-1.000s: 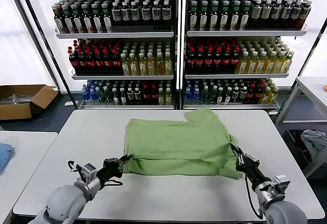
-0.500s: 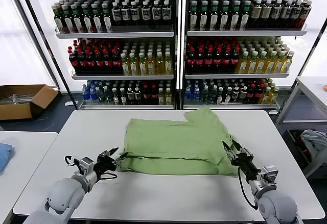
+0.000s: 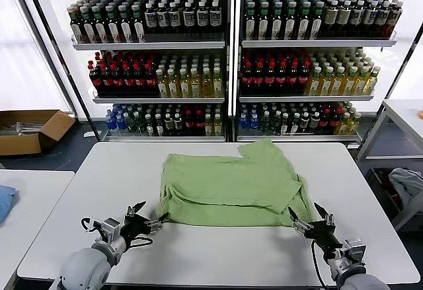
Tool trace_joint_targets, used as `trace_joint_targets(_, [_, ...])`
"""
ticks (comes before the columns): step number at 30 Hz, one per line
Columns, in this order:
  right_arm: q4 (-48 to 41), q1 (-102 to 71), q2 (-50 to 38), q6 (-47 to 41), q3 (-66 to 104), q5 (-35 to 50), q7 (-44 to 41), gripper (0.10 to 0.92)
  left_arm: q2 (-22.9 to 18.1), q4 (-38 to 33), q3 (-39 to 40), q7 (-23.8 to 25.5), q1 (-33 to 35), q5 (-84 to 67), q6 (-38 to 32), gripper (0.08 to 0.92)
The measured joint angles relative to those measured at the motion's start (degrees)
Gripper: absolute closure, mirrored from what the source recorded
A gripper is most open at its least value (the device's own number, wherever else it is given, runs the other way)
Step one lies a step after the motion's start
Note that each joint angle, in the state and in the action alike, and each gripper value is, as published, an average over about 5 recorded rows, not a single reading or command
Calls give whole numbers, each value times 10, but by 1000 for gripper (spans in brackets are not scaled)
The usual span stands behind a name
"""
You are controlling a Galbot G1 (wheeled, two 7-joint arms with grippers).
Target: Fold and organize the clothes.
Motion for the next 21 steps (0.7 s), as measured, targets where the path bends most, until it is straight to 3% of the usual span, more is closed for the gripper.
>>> trace_joint_targets(4, [-7, -6, 2, -5, -3, 5, 4, 476, -6, 4, 3, -3, 3, -1, 2, 209])
trace_joint_targets(17, [-17, -18, -2, -2, 3, 17, 7, 854, -10, 10, 1, -4, 11, -5, -3, 580])
trace_joint_targets(21, [-16, -21, -1, -3, 2, 20, 8, 911, -11, 10, 2, -5, 15, -5, -5, 693])
